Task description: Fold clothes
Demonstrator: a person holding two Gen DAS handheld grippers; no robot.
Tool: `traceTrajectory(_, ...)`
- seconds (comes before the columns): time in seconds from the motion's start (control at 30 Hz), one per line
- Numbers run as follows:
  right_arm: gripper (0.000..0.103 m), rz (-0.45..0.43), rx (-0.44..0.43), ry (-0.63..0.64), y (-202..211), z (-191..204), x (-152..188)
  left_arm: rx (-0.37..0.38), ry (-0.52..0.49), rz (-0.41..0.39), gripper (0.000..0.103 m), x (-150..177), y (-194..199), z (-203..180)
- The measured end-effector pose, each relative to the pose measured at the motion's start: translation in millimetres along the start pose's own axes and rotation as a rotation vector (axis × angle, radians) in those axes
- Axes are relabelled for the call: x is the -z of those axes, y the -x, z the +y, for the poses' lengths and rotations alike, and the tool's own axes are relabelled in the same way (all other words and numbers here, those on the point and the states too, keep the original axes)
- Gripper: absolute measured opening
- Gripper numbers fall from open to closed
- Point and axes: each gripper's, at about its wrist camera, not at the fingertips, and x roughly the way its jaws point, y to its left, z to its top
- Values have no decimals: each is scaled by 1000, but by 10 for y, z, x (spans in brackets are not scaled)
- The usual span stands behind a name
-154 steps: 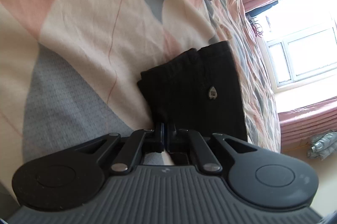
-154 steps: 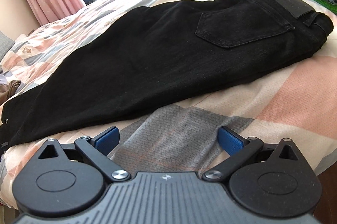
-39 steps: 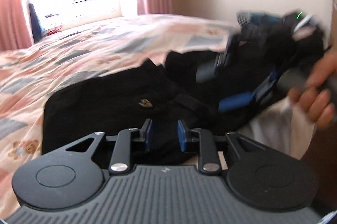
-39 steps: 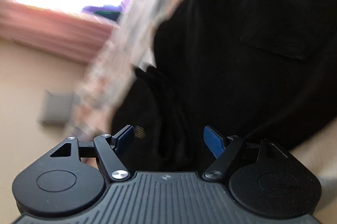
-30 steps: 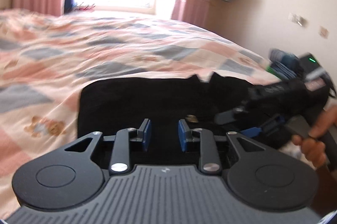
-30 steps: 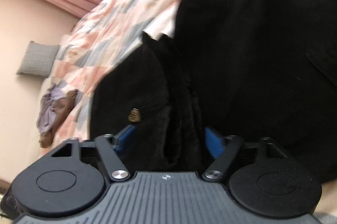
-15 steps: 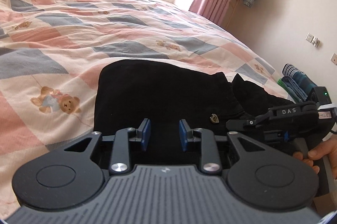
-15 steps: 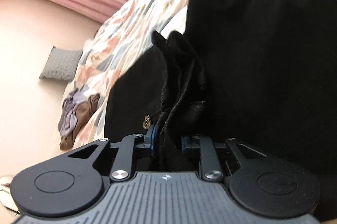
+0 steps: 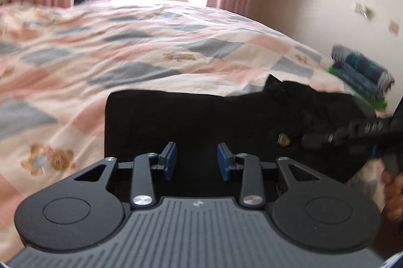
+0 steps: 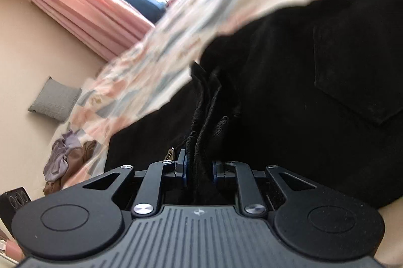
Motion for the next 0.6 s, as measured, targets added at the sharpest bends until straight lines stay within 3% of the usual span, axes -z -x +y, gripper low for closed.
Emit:
traceTrajectory(0.03,17,-7,34,20,30,-14,-6,12,-17,2,26,-30,-7,-34)
traceTrajectory(0.1,17,37,95,17,-1,-88,-29,37,-43,10,11,-110,-55,-108)
traceTrajectory(0.37,17,60,-80,-37,-109,-242,-36,146,-137,33,8,-532,-488,-579)
traceTrajectory(0.47,15,64,-51,-29,-175,-275,-2,91,-136,55,9,-487,-545,-527)
traceTrajectory(0.6,17,20,-6,10,-93,-180,-12,34,-34,91,9,-344,-430,-134)
